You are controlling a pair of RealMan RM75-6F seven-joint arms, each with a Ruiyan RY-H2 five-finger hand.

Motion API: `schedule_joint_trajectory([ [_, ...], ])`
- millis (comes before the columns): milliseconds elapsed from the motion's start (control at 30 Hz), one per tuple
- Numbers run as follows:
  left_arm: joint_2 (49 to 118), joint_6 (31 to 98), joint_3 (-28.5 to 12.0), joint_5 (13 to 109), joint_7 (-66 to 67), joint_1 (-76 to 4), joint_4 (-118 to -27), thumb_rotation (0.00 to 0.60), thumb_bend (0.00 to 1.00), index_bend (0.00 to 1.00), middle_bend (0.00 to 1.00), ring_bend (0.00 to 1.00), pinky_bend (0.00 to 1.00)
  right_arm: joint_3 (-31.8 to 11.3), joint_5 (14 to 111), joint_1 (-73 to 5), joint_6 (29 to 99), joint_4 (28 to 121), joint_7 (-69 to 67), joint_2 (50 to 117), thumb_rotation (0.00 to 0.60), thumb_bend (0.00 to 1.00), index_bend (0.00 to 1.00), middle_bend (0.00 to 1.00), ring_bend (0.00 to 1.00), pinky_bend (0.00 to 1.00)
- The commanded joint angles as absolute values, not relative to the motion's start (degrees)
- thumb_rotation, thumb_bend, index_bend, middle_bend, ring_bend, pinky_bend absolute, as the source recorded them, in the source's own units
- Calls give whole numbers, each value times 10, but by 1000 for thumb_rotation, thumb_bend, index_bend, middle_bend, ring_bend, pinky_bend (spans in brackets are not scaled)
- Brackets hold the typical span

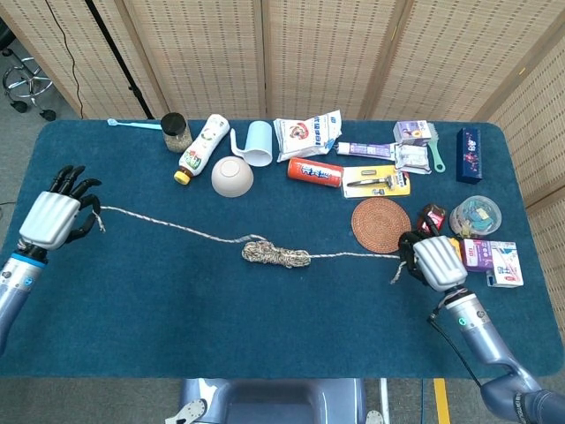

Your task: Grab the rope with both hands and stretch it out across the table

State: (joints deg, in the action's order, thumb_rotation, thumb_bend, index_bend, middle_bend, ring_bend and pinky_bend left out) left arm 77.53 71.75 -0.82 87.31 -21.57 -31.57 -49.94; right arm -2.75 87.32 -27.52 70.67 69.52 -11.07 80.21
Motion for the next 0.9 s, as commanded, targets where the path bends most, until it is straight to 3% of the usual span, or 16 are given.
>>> schedule_joint_trajectory([
  [33,772,715,-10,868,-221,-309,-488,600,473,833,252,21,0,-28,871,-272,708,694,-111,800,600,675,707,429,366,0],
  [533,772,699,-24,845,-248,-287,-435,600,473,833,252,20,0,-32,860,-248,720,692,-114,784,600,675,709,429,367,0],
  [900,768,708,-33,852,-251,-291,-445,600,473,833,252,20,0,-39,865,-243,731,710,-109,766,600,675,709,429,367,0],
])
